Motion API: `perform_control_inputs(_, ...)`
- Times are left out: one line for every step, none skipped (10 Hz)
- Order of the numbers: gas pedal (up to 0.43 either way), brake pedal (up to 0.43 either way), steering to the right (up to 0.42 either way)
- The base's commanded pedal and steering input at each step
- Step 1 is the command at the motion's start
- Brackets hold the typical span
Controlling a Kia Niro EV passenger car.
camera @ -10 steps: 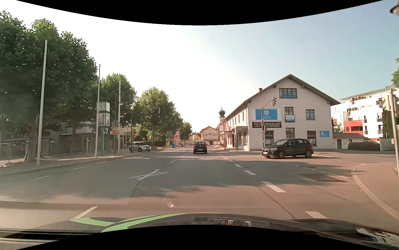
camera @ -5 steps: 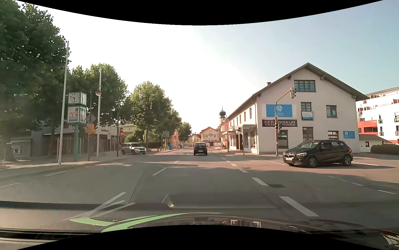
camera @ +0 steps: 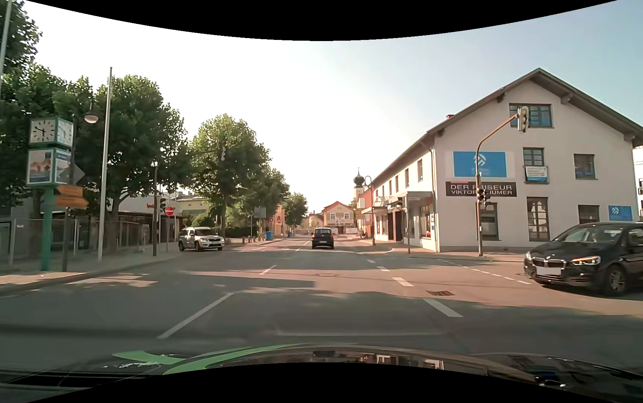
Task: Follow the waypoints while adhering to traffic rules and regulations
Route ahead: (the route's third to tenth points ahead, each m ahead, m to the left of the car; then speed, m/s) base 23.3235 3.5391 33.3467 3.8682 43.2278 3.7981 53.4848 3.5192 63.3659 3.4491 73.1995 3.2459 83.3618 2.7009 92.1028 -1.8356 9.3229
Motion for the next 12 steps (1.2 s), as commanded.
perform_control_inputs(0.079,0.0,0.0)
perform_control_inputs(0.079,0.0,0.0)
perform_control_inputs(0.079,0.0,0.0)
perform_control_inputs(0.079,0.0,0.0)
perform_control_inputs(0.079,0.0,0.0)
perform_control_inputs(0.079,0.0,-0.001)
perform_control_inputs(0.079,0.0,-0.002)
perform_control_inputs(0.079,0.0,-0.004)
perform_control_inputs(0.079,0.0,-0.007)
perform_control_inputs(0.079,0.0,-0.009)
perform_control_inputs(0.079,0.0,-0.009)
perform_control_inputs(0.079,0.0,-0.01)
